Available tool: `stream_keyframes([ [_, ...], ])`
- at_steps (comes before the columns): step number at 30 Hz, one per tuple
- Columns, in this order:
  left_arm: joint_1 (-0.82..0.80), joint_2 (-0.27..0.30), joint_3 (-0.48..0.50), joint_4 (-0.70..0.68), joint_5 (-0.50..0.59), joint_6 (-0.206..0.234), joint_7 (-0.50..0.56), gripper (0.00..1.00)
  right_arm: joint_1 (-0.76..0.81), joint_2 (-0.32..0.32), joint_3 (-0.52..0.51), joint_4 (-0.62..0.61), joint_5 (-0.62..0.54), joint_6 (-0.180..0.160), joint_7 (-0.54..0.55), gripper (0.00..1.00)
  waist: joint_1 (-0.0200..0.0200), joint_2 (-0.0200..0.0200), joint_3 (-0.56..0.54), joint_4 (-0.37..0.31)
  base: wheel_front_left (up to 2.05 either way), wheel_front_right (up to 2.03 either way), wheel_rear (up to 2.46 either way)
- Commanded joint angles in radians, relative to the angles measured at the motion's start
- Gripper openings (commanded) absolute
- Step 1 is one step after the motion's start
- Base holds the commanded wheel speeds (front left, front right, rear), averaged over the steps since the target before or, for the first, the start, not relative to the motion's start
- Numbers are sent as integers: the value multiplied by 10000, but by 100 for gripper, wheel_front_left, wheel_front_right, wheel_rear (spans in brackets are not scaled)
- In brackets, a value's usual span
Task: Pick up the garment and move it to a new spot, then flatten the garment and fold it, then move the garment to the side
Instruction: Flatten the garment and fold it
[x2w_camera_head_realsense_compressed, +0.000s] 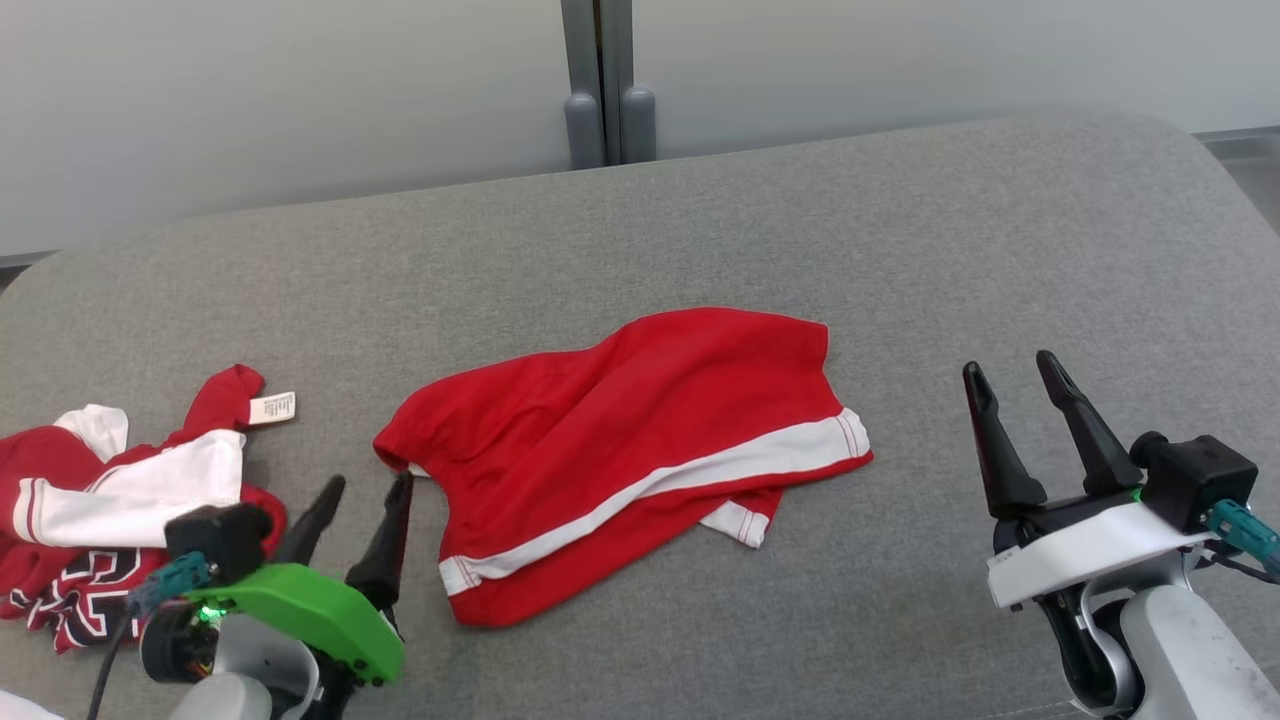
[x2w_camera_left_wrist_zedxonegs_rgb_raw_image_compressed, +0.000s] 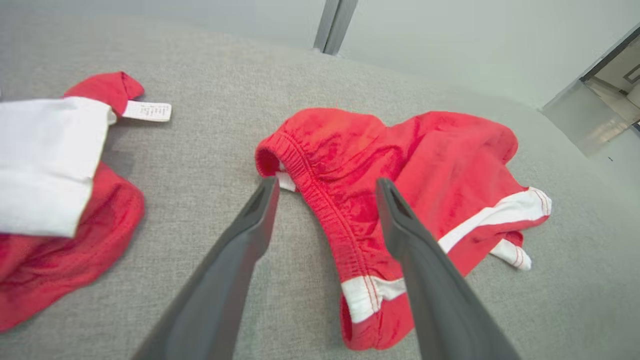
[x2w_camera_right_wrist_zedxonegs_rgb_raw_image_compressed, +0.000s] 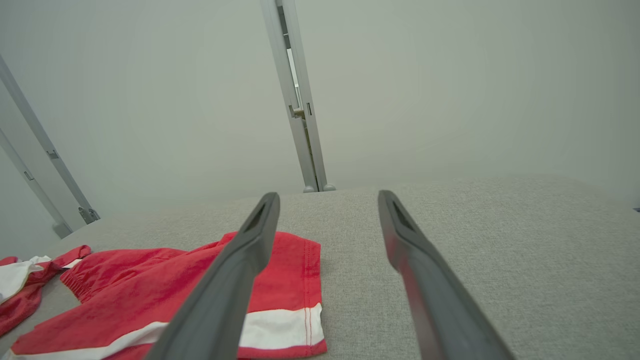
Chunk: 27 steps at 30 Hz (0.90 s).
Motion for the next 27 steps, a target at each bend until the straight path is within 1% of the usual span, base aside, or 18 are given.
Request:
stream_keyframes([
  [1,-181,76,96,-144,338,126,-515,100,37,-68,-5,-57,-70,1,-27,100,0,-1,-37,7,0,0,0],
  [5,-214,42,196,-317,954,322,-1669,100,18,-133,51,-166,-163,1,-27,100,0,-1,-121,11,0,0,0],
  [8,-265,60,248,-259,1501,620,-2364,100,-83,-208,-2,-260,-223,1,-27,100,0,-1,-170,-15,0,0,0],
  [12,-255,55,372,-84,2356,1138,-2810,100,-86,-230,-57,-317,-255,1,-27,100,0,-1,-198,-45,0,0,0],
  [14,-164,-108,552,21,2593,1265,-2901,100,-46,-210,-84,-323,-255,1,-27,100,0,-1,-186,-54,0,0,0],
  [17,-45,-361,1055,-125,3042,1299,-2932,100,52,-116,-78,-291,-245,1,-27,100,0,-1,-151,-64,0,0,0],
  [19,220,-665,1452,-203,3235,1171,-2920,100,94,-89,-60,-251,-233,1,-27,100,0,-1,-130,-84,0,0,0],
  [20,338,-834,1599,-196,3290,990,-2912,100,90,-85,-49,-228,-222,1,-27,100,0,-1,-119,-99,0,0,0],
  [24,538,-1209,2163,-236,3716,419,-2916,100,-5,-117,-187,-111,-166,1,-27,100,0,-1,-76,-129,0,0,0],
  [27,628,-1452,2467,-158,3999,130,-2918,100,-56,-119,-263,-97,-154,1,-27,100,0,-1,-50,-128,0,0,0],
])
